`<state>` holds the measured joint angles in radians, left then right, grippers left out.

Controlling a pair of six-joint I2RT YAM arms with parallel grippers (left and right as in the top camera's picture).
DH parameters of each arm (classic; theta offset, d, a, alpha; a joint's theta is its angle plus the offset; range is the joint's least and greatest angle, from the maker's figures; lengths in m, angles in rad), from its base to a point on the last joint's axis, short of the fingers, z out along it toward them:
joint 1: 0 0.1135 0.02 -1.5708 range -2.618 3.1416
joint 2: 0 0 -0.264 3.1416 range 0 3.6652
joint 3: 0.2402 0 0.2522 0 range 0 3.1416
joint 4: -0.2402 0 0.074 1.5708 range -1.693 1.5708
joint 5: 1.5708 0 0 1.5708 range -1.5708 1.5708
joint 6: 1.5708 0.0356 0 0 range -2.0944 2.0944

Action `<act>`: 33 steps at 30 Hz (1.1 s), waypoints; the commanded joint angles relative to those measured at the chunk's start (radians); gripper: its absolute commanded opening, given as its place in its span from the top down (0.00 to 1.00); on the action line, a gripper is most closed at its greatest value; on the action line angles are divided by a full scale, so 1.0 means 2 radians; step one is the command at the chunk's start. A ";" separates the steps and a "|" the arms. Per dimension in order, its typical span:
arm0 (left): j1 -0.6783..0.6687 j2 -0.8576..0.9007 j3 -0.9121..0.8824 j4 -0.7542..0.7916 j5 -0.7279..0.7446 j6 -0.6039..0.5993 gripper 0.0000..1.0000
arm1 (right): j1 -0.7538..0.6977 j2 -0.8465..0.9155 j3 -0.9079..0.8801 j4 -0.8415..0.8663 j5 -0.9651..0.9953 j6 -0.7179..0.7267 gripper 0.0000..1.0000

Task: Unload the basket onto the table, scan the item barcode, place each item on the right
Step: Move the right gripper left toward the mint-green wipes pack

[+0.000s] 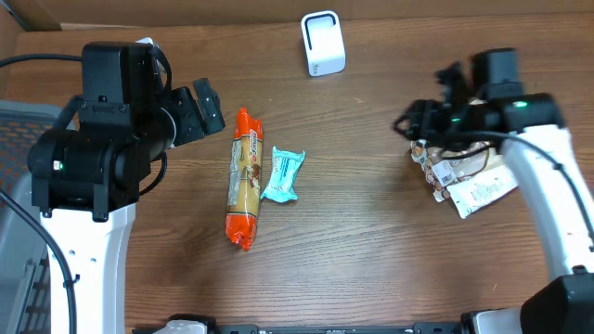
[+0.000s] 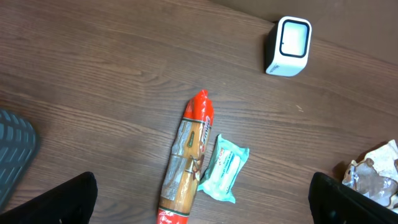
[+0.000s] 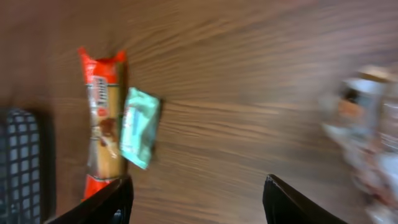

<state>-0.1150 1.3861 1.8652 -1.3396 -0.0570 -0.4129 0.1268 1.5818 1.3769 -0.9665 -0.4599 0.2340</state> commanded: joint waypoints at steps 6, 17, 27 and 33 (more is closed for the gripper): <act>0.002 0.001 0.008 0.001 -0.003 -0.003 0.00 | 0.117 0.059 -0.025 0.072 0.007 0.080 0.33; 0.002 0.001 0.008 0.001 -0.003 -0.003 0.00 | 0.209 0.156 -0.025 0.132 0.050 0.149 0.34; 0.002 0.001 0.008 0.001 -0.003 -0.003 0.00 | 0.248 0.208 -0.025 0.192 0.063 0.172 0.39; 0.002 0.001 0.008 0.001 -0.003 -0.003 0.00 | 0.248 0.215 -0.025 0.224 0.075 0.203 0.46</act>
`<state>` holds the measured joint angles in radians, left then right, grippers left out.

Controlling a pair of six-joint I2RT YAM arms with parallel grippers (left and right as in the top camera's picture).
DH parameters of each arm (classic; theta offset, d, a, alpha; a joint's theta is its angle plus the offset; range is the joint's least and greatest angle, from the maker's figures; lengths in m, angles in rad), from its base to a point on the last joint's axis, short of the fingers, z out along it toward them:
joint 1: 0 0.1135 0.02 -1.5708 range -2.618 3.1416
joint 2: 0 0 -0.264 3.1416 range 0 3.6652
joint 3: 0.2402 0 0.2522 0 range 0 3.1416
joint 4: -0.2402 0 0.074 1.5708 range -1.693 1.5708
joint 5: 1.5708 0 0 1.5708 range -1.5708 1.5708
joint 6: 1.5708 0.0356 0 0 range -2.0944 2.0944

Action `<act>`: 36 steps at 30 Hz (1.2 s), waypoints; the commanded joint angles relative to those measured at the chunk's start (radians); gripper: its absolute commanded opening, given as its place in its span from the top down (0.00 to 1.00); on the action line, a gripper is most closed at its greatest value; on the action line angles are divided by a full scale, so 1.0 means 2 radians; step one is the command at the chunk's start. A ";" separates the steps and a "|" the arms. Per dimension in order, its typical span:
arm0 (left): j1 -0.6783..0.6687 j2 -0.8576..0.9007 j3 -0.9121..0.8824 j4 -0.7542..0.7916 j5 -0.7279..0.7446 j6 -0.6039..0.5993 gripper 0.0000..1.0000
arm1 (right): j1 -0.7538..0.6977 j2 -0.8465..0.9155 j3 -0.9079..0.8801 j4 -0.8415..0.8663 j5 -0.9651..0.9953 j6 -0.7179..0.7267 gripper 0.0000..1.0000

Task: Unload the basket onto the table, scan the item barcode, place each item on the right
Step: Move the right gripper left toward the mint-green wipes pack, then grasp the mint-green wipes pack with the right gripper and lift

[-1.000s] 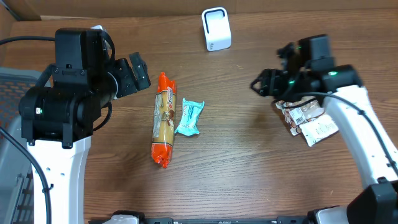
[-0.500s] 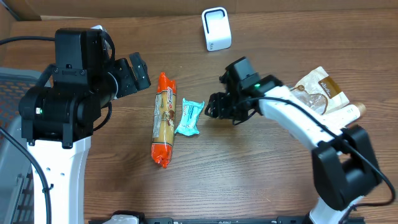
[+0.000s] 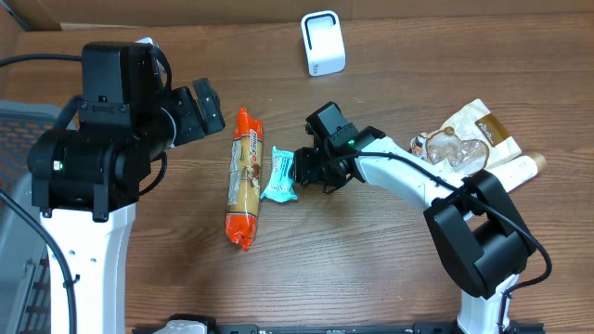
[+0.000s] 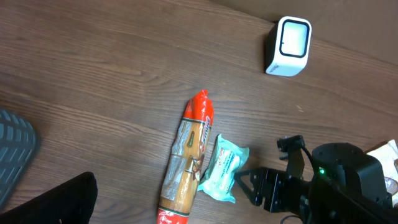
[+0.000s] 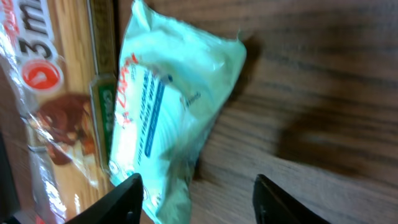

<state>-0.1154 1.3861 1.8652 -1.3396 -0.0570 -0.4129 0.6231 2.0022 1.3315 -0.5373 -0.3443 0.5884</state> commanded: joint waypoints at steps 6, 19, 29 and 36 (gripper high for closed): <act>0.002 0.001 0.008 0.001 -0.003 -0.003 0.00 | 0.004 0.005 -0.002 0.021 0.031 0.053 0.57; 0.002 0.001 0.008 0.001 -0.003 -0.003 0.01 | 0.035 0.034 -0.002 0.033 0.082 0.086 0.73; 0.002 0.001 0.008 0.001 -0.003 -0.003 0.00 | 0.034 0.035 0.004 0.020 0.078 0.058 0.96; 0.002 0.001 0.008 0.001 -0.003 -0.003 0.00 | 0.034 -0.024 0.023 -0.028 0.105 -0.047 0.96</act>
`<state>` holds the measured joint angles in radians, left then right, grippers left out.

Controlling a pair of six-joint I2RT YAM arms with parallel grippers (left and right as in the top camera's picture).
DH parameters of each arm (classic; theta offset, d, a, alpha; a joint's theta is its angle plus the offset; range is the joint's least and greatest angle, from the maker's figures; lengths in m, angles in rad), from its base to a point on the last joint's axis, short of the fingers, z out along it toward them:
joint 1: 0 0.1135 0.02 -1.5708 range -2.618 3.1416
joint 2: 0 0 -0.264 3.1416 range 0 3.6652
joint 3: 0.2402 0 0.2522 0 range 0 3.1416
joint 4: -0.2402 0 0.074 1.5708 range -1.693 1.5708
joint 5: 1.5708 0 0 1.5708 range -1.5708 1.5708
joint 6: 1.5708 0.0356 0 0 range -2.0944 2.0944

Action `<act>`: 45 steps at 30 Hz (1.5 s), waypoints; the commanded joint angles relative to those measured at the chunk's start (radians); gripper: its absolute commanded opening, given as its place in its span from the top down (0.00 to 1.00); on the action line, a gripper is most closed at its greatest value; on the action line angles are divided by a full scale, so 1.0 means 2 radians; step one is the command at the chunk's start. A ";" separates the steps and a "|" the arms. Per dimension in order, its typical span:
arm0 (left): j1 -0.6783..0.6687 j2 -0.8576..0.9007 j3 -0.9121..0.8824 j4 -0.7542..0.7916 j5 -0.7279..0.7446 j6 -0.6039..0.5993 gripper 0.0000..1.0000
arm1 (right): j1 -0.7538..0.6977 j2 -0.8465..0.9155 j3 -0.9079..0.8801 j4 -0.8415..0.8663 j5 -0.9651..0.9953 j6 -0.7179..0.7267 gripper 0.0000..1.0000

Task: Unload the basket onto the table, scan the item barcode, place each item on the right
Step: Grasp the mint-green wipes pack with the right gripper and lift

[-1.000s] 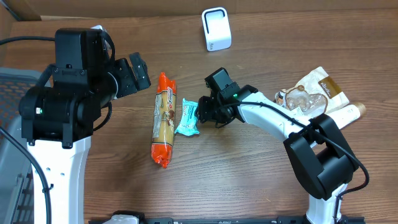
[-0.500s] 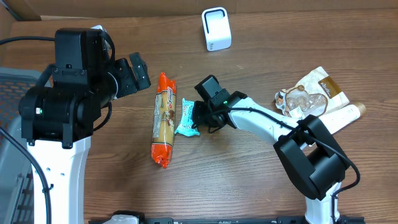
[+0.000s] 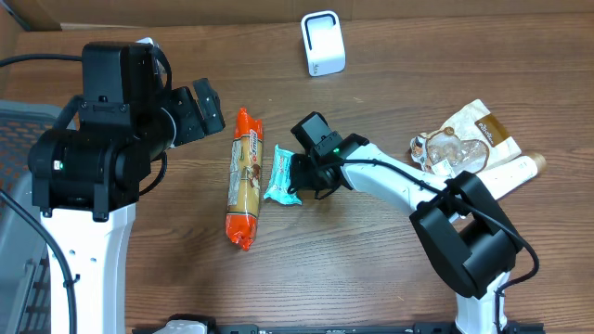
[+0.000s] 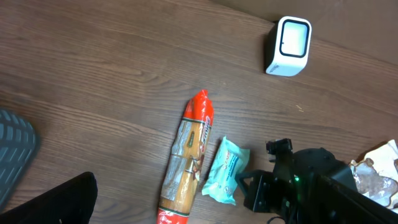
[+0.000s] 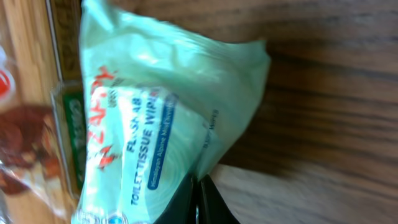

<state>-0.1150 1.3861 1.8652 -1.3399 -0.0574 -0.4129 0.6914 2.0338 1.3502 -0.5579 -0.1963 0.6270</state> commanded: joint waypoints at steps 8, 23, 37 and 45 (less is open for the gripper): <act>0.002 0.001 0.008 0.001 -0.002 -0.003 0.00 | 0.000 -0.097 0.015 -0.076 0.093 -0.121 0.96; 0.002 0.001 0.008 0.001 -0.002 -0.003 0.00 | -0.039 -0.068 -0.001 -0.070 -0.002 -0.241 0.43; 0.002 0.001 0.008 0.001 -0.002 -0.003 0.01 | -0.070 0.026 -0.001 -0.051 -0.140 -0.274 0.46; 0.002 0.001 0.008 0.001 -0.002 -0.003 0.01 | -0.057 0.030 -0.001 -0.037 -0.100 -0.208 0.85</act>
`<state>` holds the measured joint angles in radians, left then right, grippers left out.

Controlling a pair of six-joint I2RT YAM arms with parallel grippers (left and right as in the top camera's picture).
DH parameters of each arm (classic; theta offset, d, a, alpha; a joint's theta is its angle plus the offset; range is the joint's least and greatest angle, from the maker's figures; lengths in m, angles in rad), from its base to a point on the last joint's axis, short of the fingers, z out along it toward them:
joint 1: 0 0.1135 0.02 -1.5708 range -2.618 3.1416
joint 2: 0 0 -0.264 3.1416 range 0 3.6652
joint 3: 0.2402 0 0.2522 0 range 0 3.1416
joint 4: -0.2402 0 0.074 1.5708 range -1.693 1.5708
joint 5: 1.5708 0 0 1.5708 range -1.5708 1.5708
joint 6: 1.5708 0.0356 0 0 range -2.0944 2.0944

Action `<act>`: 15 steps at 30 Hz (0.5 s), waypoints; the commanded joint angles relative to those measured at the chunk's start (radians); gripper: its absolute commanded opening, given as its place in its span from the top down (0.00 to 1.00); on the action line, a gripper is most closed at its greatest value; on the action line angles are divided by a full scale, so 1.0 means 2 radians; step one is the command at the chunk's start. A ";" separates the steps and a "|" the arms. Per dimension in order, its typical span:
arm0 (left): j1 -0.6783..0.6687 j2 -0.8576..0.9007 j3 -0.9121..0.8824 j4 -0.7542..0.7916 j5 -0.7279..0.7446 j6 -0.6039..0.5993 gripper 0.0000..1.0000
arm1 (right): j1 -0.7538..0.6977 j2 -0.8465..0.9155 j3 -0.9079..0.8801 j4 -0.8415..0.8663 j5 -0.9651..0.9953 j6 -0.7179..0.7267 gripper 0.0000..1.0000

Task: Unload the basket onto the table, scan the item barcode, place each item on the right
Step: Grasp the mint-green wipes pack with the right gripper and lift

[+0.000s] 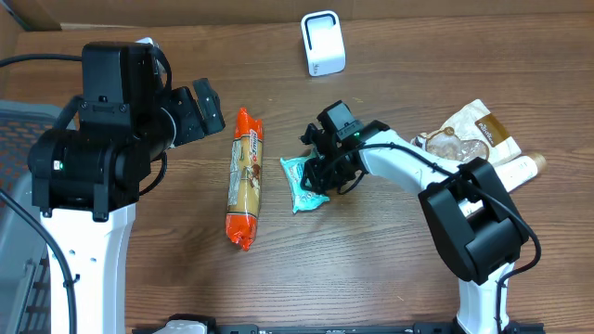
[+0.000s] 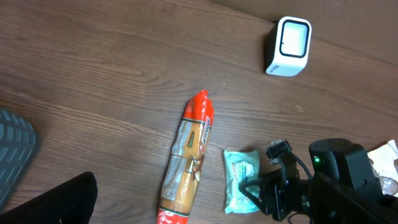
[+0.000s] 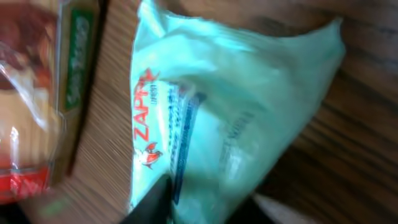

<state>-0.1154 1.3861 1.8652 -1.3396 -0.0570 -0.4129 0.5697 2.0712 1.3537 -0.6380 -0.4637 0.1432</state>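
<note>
A teal wipes packet (image 1: 303,182) lies or hangs just above the table mid-scene, a gap away from a long orange-ended biscuit roll (image 1: 245,178). My right gripper (image 1: 322,173) is shut on the packet's right edge. In the right wrist view the packet (image 3: 217,112) fills the frame, with its lower end pinched between the fingers (image 3: 154,200). No barcode shows. The white scanner (image 1: 322,43) stands at the back centre. My left gripper (image 1: 206,109) hangs open at the left, holding nothing. The packet (image 2: 241,186) and the scanner (image 2: 288,45) also show in the left wrist view.
A pile of snack packets and a bottle (image 1: 469,139) sits at the right edge. A grey basket (image 2: 15,149) stands at the far left. The biscuit roll (image 2: 186,158) lies just left of the packet.
The packet was touching the biscuit roll. It now sits further right, turned and apart from the roll, with my right gripper still on its edge. The left arm has not moved.
My right gripper was open over the pile at the right. Then it was open beside the packet's right edge. Then it was shut on that edge, next to the roll. Now the packet has come away from the roll to the right.
</note>
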 commanded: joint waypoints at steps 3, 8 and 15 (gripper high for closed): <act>0.002 0.001 0.008 0.001 -0.003 -0.003 0.01 | 0.003 0.011 -0.003 0.004 0.035 0.033 0.95; 0.002 0.001 0.008 0.001 -0.003 -0.003 0.00 | -0.011 -0.007 0.016 -0.023 0.035 0.028 0.96; 0.002 0.001 0.008 0.001 -0.003 -0.003 0.01 | -0.005 -0.105 0.071 -0.117 0.247 0.012 0.96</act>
<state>-0.1150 1.3861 1.8652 -1.3396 -0.0570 -0.4129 0.5396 1.9965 1.4139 -0.8471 -0.2562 0.1905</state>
